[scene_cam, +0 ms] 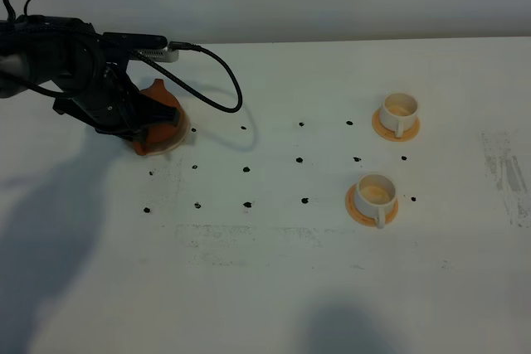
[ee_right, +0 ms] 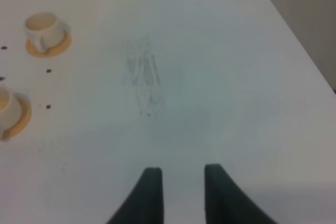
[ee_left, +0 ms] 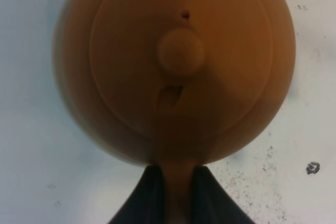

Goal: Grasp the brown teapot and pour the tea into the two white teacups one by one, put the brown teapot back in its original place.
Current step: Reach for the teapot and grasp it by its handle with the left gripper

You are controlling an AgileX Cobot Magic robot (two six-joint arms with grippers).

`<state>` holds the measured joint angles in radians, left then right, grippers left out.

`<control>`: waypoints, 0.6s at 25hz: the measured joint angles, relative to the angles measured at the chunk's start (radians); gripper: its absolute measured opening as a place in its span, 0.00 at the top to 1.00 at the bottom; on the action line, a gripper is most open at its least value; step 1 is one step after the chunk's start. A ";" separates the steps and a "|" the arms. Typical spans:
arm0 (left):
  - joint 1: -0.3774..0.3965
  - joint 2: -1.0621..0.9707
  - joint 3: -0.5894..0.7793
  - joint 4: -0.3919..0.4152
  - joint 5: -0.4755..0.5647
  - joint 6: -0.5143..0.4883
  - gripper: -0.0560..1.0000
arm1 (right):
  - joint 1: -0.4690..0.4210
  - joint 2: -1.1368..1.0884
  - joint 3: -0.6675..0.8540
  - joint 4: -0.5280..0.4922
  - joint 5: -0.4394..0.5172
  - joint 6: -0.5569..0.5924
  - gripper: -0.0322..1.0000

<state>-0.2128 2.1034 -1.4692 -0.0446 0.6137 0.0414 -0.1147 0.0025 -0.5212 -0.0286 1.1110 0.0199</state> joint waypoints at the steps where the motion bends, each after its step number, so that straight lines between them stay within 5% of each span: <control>1: 0.000 0.000 0.000 0.000 0.000 0.000 0.84 | 0.000 0.000 0.000 0.000 0.000 0.000 0.76; 15: 0.000 0.017 0.000 -0.011 0.002 0.000 0.83 | 0.000 0.000 0.000 0.000 0.000 0.000 0.76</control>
<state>-0.2128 2.1208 -1.4692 -0.0558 0.6161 0.0417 -0.1147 0.0025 -0.5212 -0.0286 1.1110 0.0199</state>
